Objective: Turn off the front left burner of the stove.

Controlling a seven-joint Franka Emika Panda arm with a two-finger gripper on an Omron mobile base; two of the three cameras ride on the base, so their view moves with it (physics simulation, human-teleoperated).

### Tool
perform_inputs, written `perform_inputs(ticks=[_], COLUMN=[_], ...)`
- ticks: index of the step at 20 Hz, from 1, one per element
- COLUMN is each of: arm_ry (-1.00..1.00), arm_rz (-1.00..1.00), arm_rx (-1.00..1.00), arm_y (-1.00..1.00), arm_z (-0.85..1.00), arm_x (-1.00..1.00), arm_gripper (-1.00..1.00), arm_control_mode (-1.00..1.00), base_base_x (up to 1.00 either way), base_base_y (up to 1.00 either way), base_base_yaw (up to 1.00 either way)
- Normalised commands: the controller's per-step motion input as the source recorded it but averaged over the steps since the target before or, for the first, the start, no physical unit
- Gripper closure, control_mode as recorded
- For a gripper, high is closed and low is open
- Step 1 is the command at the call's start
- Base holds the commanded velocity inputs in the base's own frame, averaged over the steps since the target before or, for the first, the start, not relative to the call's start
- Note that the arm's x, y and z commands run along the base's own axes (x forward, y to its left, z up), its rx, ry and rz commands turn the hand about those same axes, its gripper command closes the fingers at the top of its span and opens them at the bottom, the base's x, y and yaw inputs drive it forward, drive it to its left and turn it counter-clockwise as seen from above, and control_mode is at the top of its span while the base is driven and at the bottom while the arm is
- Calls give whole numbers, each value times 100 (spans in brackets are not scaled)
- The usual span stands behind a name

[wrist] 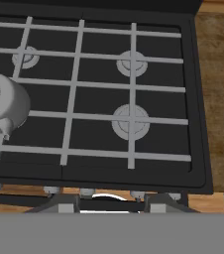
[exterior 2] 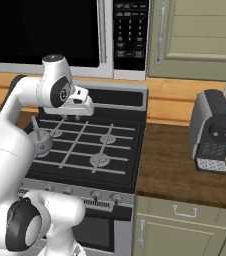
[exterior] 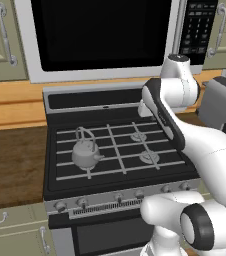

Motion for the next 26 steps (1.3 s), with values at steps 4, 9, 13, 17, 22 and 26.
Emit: perform_inputs(ticks=[4, 9, 13, 17, 22, 26], arm_ry=[0, 0, 0, 0, 1, 0], arm_rz=[0, 0, 0, 0, 3, 17], arm_rx=[0, 0, 0, 0, -6, -18], arm_y=[0, 0, 0, 0, 34, 96], arm_z=[0, 0, 0, 0, -3, -23], arm_x=[0, 0, 0, 0, -33, -67], arm_gripper=[-100, -100, -100, -100, -100, -100], arm_control_mode=[-100, -100, -100, -100, -100, -100], base_base_x=[0, 0, 0, 0, 0, 0], base_base_y=[0, 0, 0, 0, 0, 0], base_base_yaw=[0, 0, 0, 0, 0, 0])
